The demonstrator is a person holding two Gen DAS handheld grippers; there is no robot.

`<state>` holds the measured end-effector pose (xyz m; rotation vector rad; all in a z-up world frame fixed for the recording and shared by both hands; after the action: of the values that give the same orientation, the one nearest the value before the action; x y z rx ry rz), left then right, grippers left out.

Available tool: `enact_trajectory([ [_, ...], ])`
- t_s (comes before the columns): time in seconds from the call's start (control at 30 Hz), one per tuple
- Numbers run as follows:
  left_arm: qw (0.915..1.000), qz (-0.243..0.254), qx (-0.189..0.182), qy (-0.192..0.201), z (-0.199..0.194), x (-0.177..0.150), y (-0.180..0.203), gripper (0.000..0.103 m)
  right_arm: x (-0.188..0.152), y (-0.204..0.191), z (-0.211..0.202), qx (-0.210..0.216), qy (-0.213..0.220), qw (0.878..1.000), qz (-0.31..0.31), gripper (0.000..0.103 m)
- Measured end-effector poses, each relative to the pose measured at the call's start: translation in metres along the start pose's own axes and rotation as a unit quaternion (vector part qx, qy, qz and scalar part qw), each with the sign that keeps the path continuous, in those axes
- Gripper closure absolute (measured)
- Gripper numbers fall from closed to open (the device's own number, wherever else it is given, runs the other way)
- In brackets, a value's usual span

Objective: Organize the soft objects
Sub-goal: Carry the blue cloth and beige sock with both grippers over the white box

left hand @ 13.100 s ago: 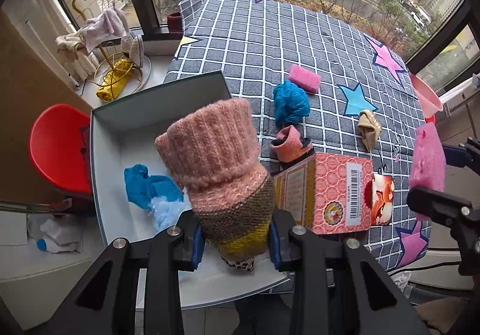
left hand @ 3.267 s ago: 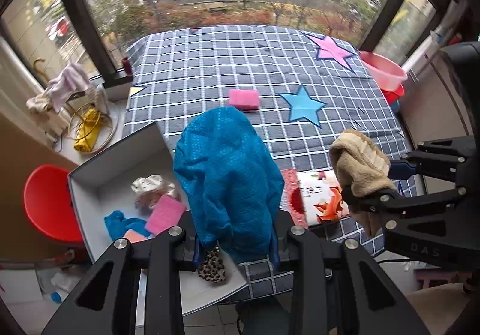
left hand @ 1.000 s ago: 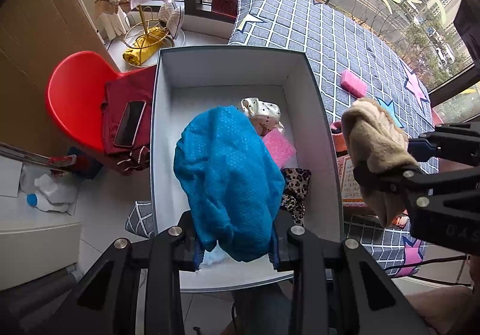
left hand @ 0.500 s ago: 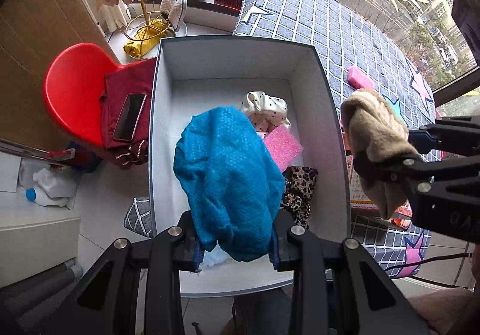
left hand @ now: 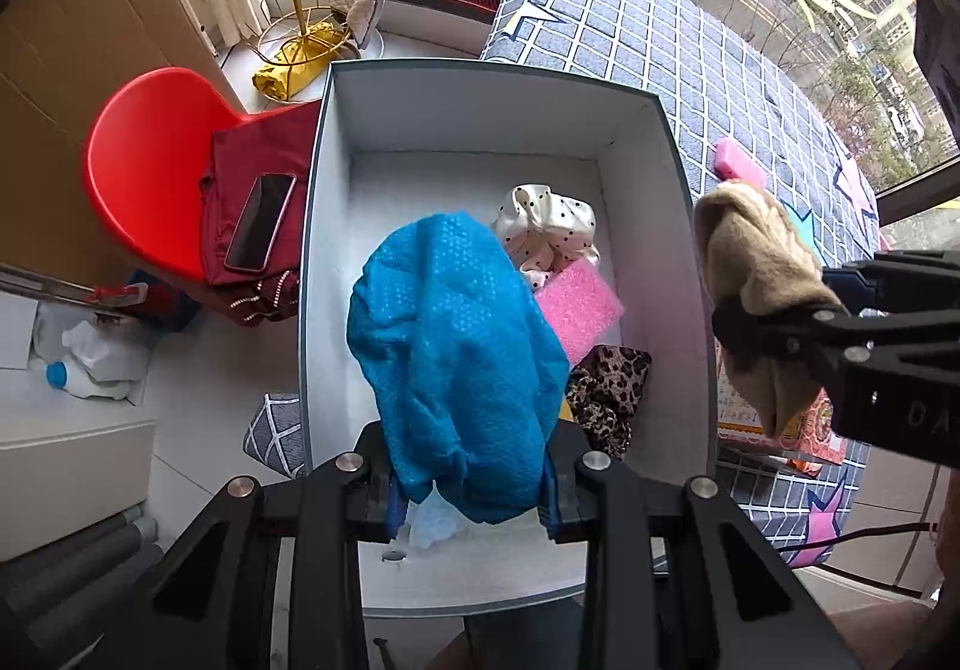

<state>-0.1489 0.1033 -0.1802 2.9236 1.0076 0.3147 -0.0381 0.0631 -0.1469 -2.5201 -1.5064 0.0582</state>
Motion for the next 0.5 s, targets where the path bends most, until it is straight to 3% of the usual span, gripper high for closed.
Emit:
enact_trajectory([
  [0.5,0.9998,-0.015,0.012,0.002,0.016,0.033,-0.007,0.065,0.029,-0.01,0.018,-0.006,-0.007,1.0,0.0,0.066],
])
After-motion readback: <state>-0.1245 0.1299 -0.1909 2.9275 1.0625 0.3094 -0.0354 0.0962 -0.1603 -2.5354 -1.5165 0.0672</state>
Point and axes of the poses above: each gripper's, at about its wrist camera, not at the fingertips, and z roughly the way its jaws point, y to its right, x to its top, the point moved 10 cm from there along z, roughly the way its jaws point, and after that the axes turned 9 degrees about z, right-handed, at the moved point
